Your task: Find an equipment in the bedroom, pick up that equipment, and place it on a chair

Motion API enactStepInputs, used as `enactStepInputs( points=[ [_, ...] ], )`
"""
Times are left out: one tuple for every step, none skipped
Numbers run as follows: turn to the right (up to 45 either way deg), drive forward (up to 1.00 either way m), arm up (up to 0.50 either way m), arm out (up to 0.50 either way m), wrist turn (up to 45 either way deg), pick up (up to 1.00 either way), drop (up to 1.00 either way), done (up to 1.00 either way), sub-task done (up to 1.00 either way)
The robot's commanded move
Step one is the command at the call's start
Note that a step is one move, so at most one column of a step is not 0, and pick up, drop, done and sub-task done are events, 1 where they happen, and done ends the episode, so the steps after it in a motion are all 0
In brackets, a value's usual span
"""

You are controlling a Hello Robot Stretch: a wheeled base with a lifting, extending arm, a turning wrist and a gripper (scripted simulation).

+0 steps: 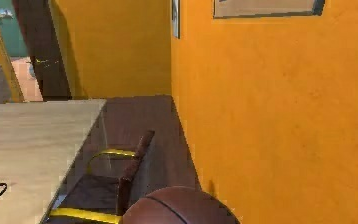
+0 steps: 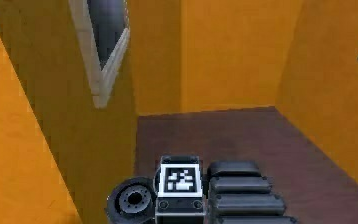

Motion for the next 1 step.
enactStepInputs(
  points=[
    [45.0, 0.00, 0.00, 0.00, 0.0, 0.00, 0.00, 0.00, 0.00]
  ],
)
